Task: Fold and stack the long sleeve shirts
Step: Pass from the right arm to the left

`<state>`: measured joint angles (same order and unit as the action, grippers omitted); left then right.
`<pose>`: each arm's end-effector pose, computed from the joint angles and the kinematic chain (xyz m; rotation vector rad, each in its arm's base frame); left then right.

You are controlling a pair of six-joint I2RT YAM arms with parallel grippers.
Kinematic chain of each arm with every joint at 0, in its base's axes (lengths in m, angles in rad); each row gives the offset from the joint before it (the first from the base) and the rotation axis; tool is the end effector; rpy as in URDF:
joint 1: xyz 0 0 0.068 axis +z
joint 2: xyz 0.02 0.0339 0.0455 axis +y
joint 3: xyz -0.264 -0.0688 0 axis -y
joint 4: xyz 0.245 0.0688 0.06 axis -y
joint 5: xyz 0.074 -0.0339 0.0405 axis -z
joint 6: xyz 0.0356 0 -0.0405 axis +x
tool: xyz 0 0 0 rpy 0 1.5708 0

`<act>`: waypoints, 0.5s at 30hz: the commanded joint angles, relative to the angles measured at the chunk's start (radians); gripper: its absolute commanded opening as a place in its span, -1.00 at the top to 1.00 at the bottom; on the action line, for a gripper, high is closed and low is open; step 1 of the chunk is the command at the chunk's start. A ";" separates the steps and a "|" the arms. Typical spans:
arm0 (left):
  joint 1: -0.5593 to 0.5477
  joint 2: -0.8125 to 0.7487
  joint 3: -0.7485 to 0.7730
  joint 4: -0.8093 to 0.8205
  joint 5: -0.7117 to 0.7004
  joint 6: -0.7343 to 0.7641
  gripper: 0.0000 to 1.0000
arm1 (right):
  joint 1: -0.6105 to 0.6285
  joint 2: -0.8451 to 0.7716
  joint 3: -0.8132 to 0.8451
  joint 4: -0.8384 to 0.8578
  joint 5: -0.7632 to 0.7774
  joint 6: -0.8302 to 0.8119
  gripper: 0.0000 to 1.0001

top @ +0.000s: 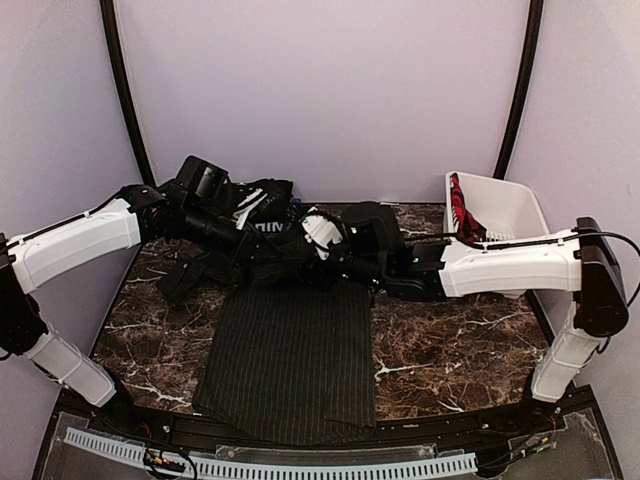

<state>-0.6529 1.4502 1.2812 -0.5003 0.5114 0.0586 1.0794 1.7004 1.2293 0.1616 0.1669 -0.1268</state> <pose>0.2454 -0.2096 0.3283 1.0602 2.0285 -0.8894 0.1956 0.3530 0.2843 -0.9835 1.6328 0.4955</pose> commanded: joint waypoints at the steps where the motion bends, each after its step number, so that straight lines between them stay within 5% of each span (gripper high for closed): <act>1: -0.022 -0.037 0.000 0.064 0.070 -0.081 1.00 | -0.046 -0.099 -0.039 0.038 0.103 0.106 -0.66; 4: -0.070 -0.035 -0.024 0.095 0.066 -0.109 1.00 | -0.078 -0.123 -0.030 -0.015 0.156 0.171 -0.97; 15: -0.273 0.029 -0.032 0.145 0.075 -0.180 1.00 | -0.294 -0.234 -0.098 -0.121 0.195 0.507 -0.97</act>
<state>-0.8696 1.4570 1.2663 -0.3958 0.5652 -0.0772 0.8196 1.4902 1.1393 0.0948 0.3222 0.2481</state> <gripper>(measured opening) 0.009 0.986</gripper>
